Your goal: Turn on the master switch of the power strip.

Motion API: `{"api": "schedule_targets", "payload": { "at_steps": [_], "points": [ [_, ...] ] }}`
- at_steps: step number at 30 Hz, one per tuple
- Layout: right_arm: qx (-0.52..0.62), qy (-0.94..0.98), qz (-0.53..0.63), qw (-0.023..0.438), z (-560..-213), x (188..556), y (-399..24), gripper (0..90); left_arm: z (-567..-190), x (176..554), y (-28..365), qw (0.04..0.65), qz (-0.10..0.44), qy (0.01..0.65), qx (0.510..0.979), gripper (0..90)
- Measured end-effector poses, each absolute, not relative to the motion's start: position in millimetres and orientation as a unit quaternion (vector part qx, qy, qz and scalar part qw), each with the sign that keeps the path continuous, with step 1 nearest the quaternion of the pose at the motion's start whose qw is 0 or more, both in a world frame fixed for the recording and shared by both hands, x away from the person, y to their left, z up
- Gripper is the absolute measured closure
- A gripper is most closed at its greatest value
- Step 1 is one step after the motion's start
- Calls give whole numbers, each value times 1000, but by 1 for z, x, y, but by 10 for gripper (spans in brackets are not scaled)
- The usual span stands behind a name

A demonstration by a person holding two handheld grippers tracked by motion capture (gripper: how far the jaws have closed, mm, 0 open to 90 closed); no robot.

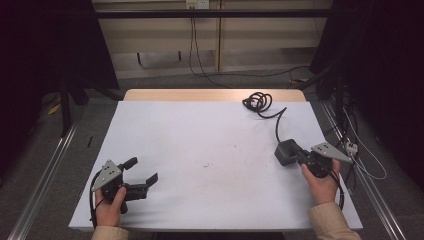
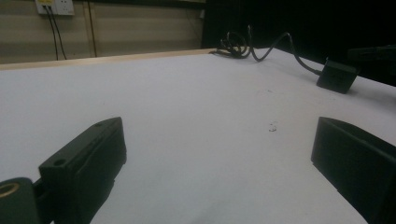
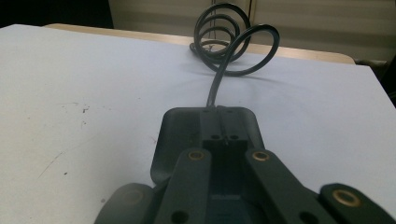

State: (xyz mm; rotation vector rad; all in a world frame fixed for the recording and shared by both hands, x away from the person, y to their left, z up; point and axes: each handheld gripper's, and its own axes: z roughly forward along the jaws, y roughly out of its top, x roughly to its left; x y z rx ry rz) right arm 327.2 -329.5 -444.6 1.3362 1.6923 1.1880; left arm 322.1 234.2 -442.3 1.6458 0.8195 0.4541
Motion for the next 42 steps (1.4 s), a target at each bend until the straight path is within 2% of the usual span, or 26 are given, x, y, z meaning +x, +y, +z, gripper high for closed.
{"api": "schedule_targets", "payload": {
  "at_steps": [24,29,42],
  "points": [
    [515,648,463,319,-446,326,-331,900,-442,322,233,585,195,350,705,29],
    [506,653,452,335,-446,325,-327,900,-441,322,233,584,197,347,707,29],
    [508,651,457,330,-446,326,-328,900,-441,324,233,585,196,349,705,29]
  ]
}}
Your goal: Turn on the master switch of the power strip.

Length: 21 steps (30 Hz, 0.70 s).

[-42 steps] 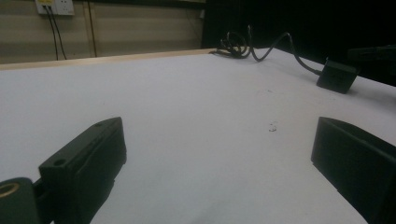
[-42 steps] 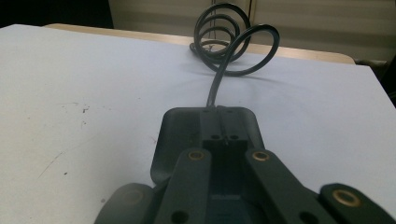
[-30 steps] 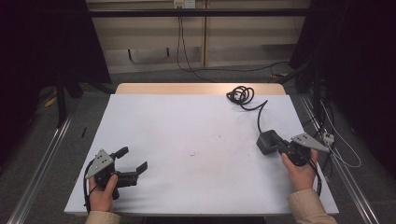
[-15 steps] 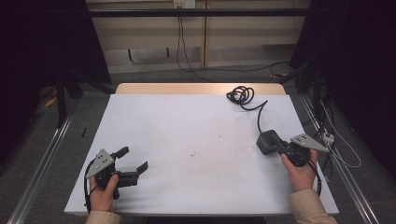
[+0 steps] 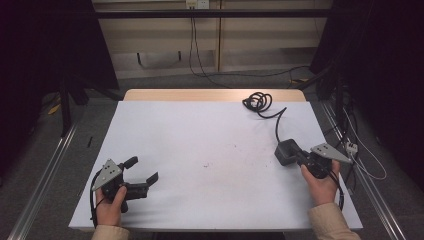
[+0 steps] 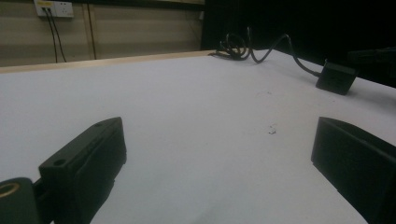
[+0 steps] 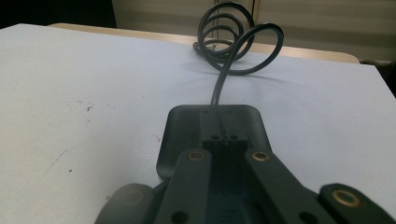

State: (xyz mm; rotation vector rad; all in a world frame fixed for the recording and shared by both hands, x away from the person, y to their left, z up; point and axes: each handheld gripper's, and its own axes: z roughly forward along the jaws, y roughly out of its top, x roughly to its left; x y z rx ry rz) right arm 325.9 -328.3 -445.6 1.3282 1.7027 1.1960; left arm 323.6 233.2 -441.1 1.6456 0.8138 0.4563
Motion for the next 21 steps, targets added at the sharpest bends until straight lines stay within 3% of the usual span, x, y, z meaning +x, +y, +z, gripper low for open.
{"api": "schedule_targets", "payload": {
  "at_steps": [21],
  "points": [
    [503,651,465,328,-445,328,-331,900,-442,325,233,583,196,348,708,29]
  ]
}}
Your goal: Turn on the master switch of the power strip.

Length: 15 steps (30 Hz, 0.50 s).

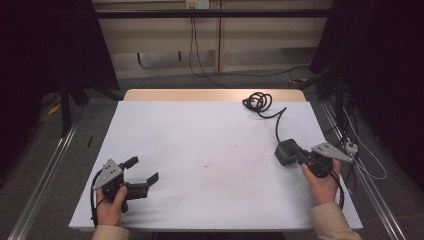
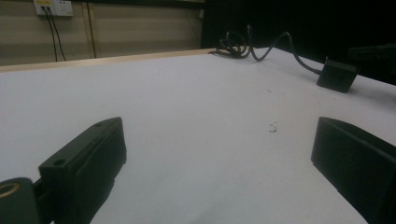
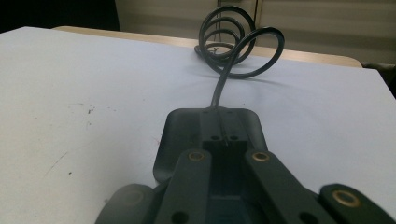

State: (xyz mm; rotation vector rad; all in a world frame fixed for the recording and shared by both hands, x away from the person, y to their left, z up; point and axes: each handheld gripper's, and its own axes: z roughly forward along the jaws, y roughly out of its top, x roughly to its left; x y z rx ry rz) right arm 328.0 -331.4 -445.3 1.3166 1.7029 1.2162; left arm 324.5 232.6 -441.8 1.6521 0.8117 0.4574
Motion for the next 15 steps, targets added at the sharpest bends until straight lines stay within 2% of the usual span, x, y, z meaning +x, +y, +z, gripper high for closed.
{"api": "schedule_targets", "payload": {
  "at_steps": [6,7,8,9,12,15],
  "points": [
    [500,643,478,328,-443,327,-333,900,-442,325,233,583,196,347,708,29],
    [498,643,482,326,-441,327,-333,862,-442,325,233,583,196,347,708,29],
    [498,643,482,326,-441,327,-333,862,-442,325,233,584,195,348,707,29],
    [500,641,481,329,-439,327,-333,815,-442,325,233,584,195,348,707,29],
    [498,640,487,325,-438,327,-333,808,-442,325,233,584,195,348,707,29],
    [501,637,494,315,-438,327,-332,740,-442,325,233,584,195,348,708,29]
  ]
}}
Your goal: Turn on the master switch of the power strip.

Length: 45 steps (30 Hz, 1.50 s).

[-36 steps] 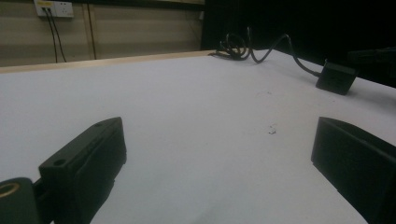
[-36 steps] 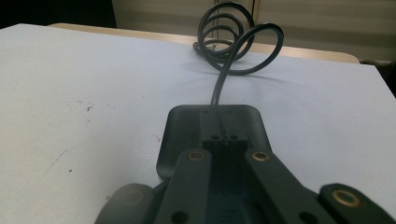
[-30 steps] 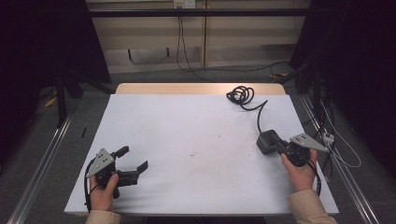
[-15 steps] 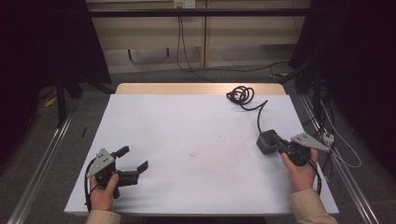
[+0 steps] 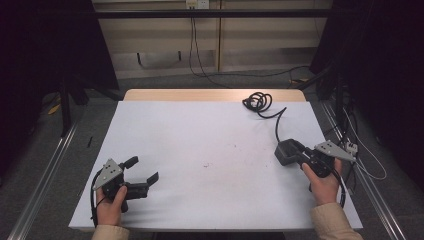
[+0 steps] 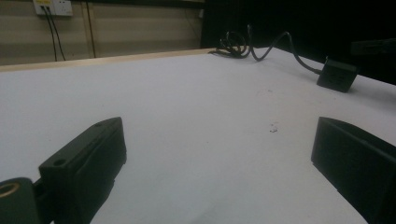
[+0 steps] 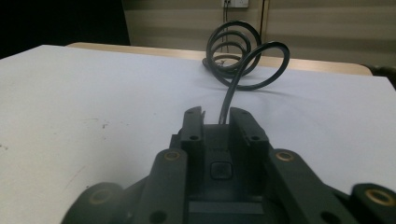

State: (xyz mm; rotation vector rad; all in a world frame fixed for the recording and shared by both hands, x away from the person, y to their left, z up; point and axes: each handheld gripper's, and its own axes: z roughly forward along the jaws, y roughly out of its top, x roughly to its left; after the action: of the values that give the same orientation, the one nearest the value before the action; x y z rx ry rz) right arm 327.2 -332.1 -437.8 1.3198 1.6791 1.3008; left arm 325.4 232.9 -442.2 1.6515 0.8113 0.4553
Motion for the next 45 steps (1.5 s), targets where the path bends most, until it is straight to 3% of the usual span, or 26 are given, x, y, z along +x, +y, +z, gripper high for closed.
{"api": "schedule_targets", "payload": {
  "at_steps": [3,8,16,45],
  "points": [
    [501,638,496,311,-438,327,-331,707,-442,325,234,584,196,349,706,29],
    [501,641,494,309,-437,328,-329,550,-442,324,234,584,196,349,706,29],
    [504,638,492,311,-436,331,-326,409,-442,323,236,582,197,350,707,29],
    [494,644,506,291,-434,327,-320,187,-442,325,234,582,195,349,708,29]
  ]
}}
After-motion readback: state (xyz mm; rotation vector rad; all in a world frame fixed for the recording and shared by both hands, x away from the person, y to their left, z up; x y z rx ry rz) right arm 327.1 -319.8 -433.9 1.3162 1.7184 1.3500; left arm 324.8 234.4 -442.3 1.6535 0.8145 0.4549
